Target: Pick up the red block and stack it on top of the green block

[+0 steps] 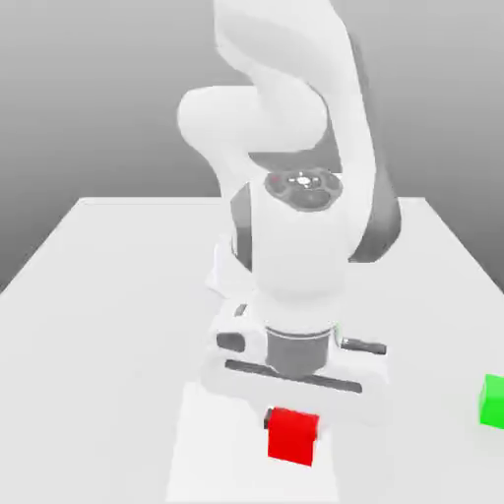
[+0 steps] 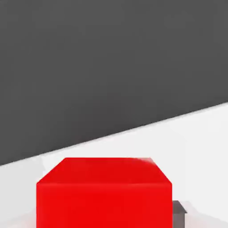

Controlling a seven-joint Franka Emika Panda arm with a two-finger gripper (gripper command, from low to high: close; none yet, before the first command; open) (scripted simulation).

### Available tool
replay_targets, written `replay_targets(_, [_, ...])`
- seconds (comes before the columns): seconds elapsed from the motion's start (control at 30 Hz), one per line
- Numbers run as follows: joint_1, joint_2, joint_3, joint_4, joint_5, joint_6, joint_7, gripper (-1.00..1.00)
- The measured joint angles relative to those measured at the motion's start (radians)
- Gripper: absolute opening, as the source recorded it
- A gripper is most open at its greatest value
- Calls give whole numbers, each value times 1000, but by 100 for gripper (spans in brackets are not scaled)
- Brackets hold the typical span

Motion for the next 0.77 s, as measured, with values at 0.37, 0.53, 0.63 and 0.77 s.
replay_targets(0.37, [305, 124, 192, 80, -201, 11, -86, -100])
replay_targets(0.53, [321, 148, 178, 83, -223, 29, -72, 100])
replay_targets(0.63, [322, 147, 180, 84, -224, 27, -73, 100])
replay_targets(0.77, [283, 23, 241, 73, -102, -72, -160, 100])
